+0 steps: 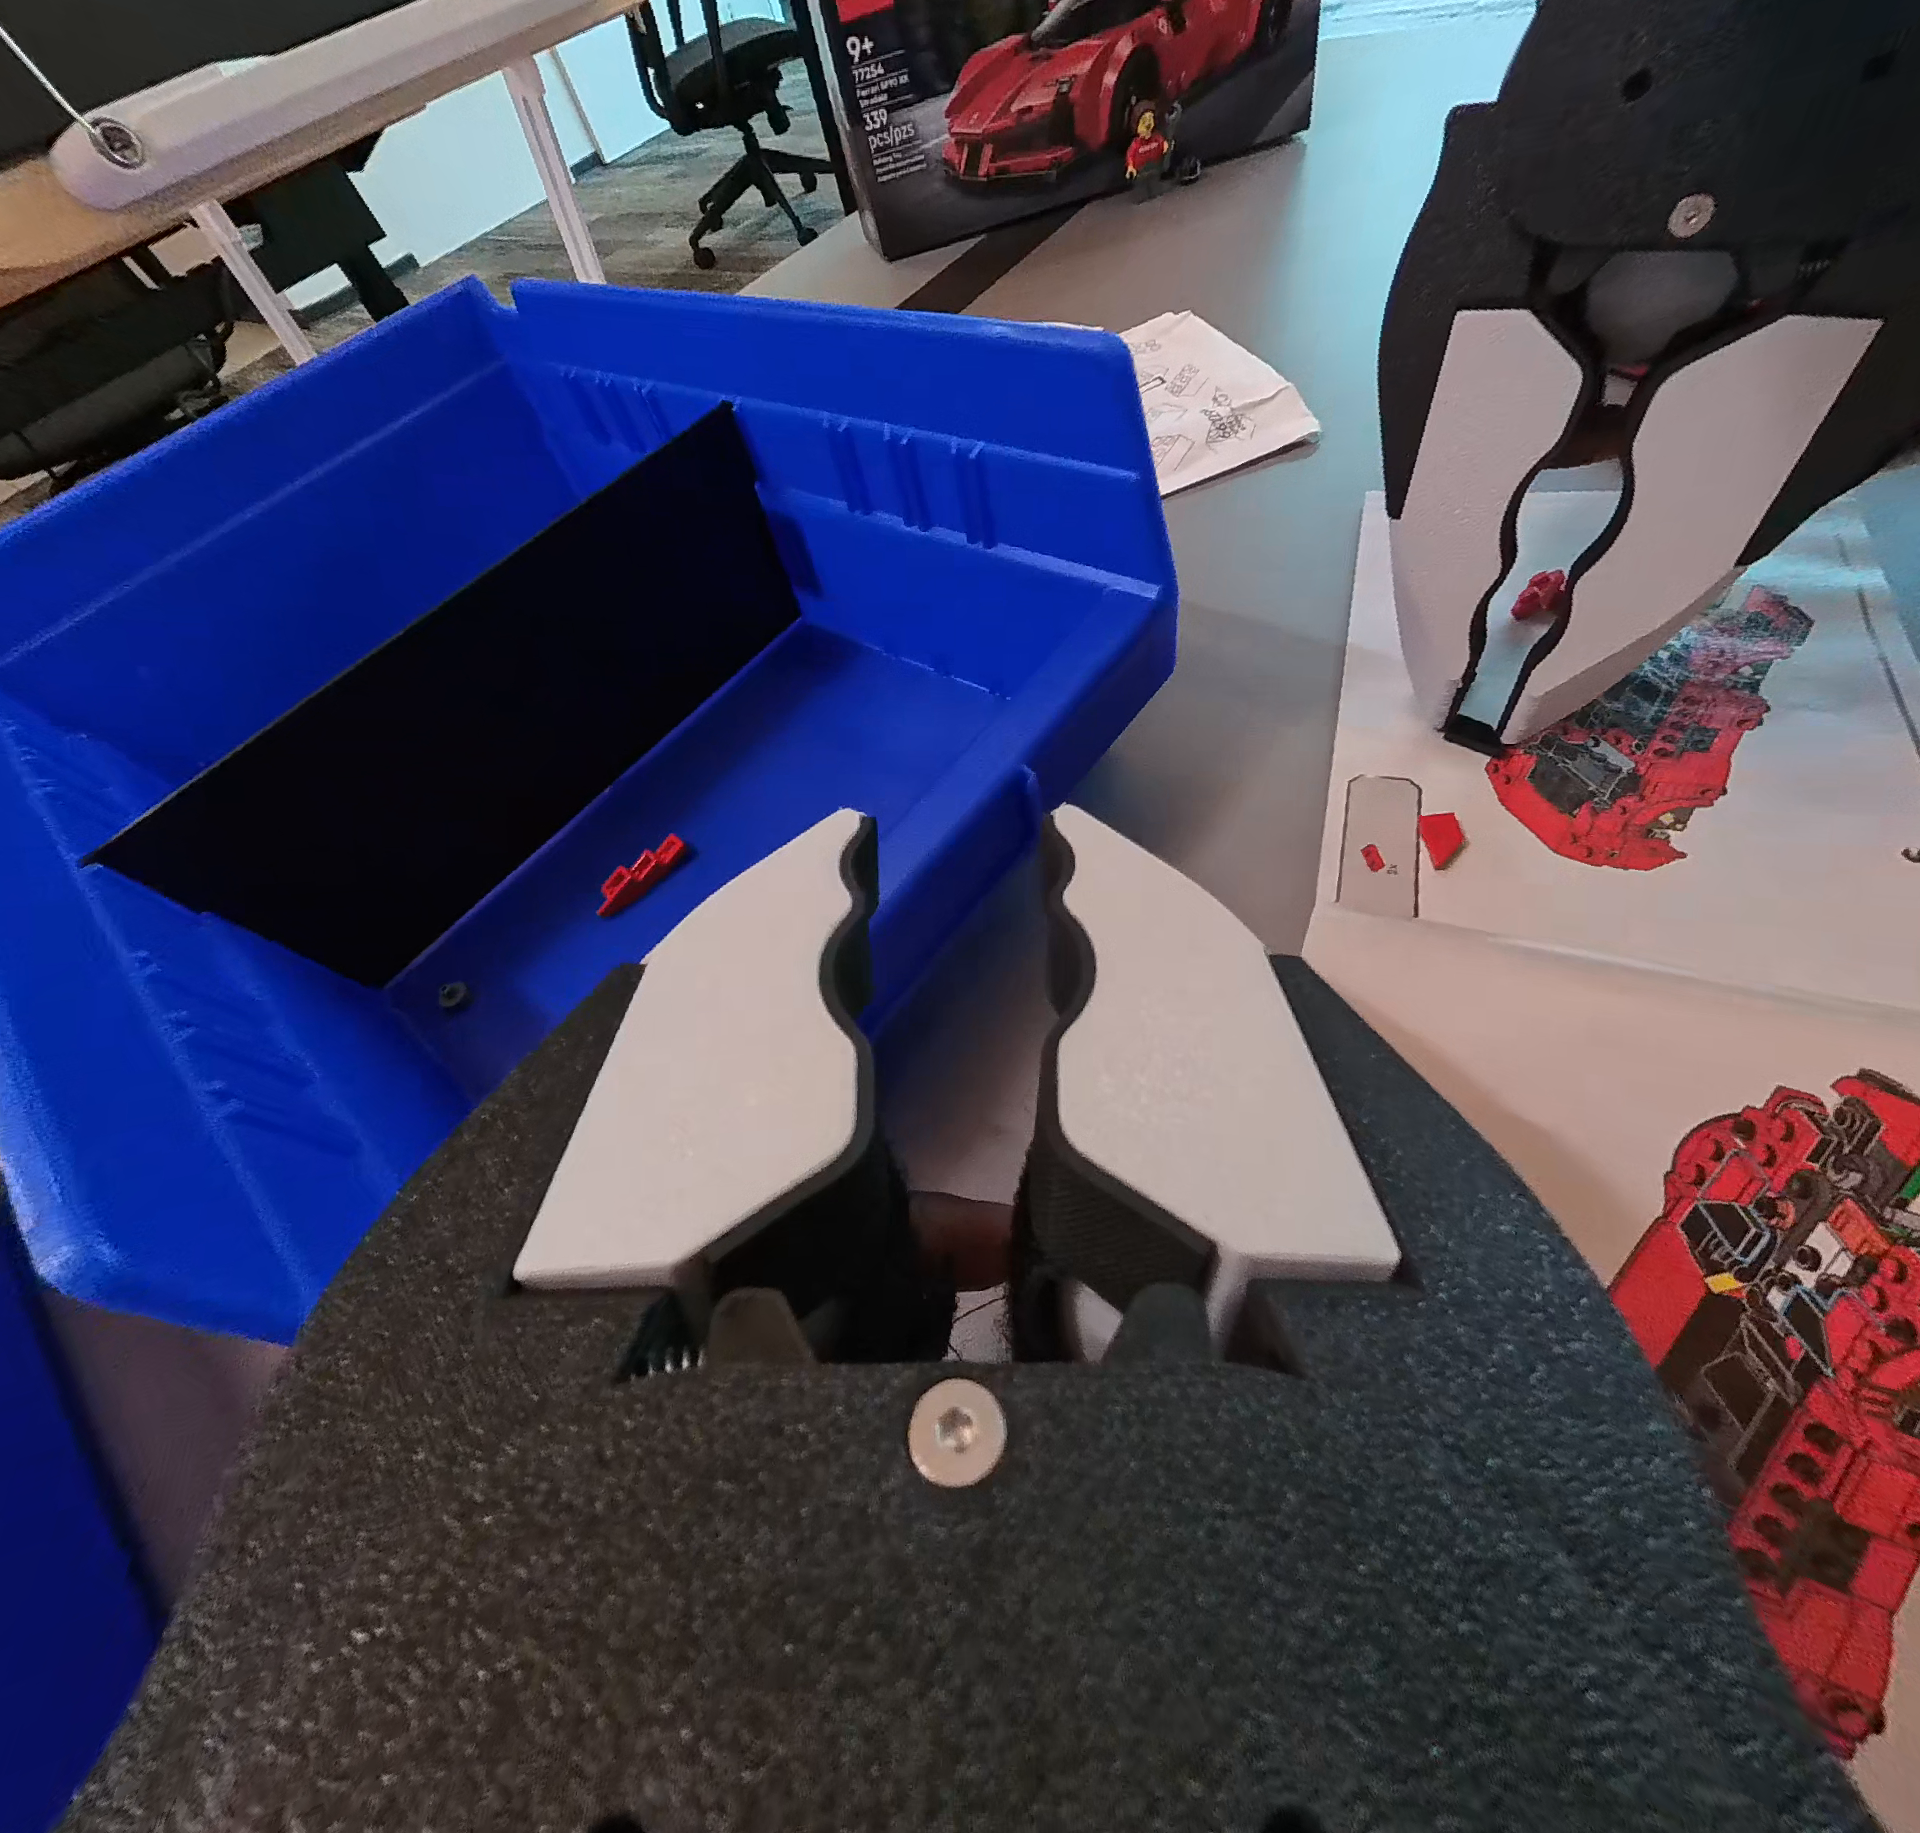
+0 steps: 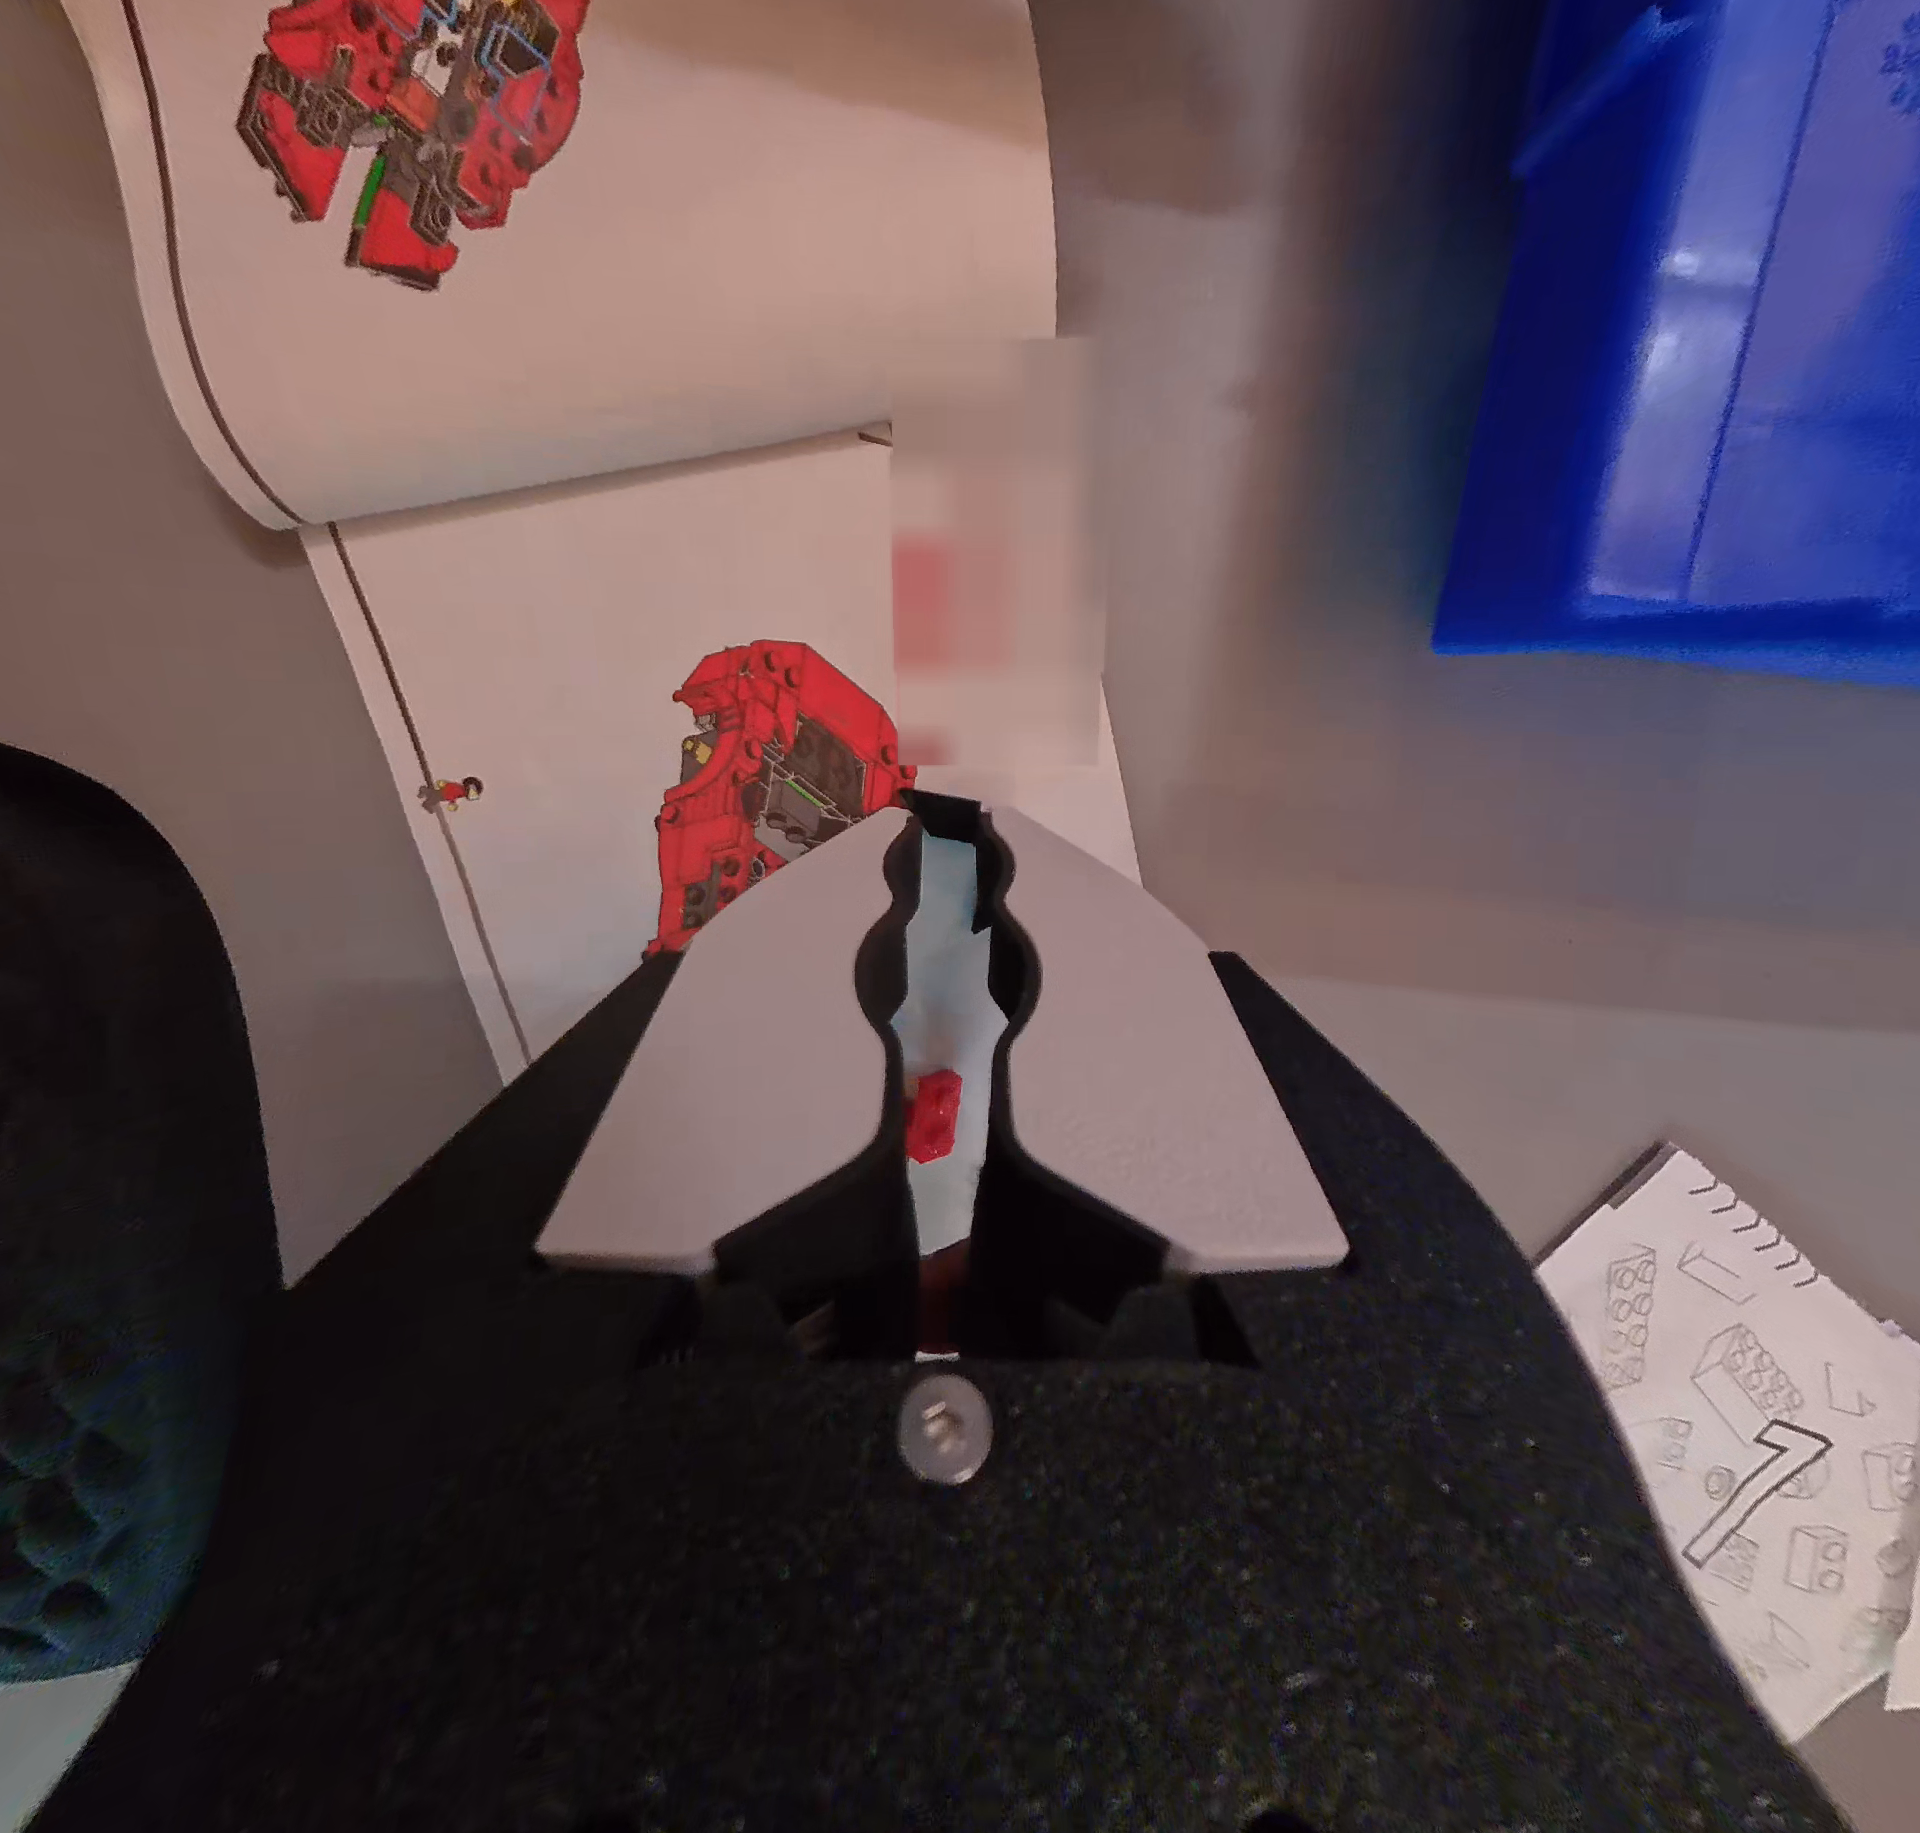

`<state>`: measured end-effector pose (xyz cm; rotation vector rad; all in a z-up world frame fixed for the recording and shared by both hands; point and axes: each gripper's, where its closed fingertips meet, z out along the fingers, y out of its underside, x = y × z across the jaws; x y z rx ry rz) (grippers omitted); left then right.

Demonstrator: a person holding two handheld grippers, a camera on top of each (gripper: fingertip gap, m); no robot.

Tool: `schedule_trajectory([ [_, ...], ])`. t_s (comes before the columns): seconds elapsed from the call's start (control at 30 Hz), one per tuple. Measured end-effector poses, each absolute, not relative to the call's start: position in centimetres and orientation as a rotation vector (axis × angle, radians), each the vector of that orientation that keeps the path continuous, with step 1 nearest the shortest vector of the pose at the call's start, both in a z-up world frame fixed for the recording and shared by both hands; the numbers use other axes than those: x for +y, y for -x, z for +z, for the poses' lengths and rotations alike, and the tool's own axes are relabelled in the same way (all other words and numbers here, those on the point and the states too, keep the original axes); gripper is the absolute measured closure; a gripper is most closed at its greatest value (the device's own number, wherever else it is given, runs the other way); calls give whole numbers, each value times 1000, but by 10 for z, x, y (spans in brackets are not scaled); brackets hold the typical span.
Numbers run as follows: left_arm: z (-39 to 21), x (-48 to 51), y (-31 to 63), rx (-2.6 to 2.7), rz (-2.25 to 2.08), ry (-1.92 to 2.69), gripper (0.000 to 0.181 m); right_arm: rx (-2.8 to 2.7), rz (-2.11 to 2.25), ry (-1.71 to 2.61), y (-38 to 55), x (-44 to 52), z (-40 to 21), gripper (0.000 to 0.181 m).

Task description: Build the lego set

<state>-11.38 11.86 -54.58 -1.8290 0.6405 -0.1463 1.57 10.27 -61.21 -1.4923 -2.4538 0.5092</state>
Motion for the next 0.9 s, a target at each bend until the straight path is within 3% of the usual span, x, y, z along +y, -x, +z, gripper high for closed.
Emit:
schedule_trajectory([
  [0.53,-549,118,114,659,-129,1837,153,-2308,526,1465,-14,102,-609,171],
  [0.9,-551,117,112,711,-90,1843,153,-1883,694,1747,-77,110,-557,171],
])
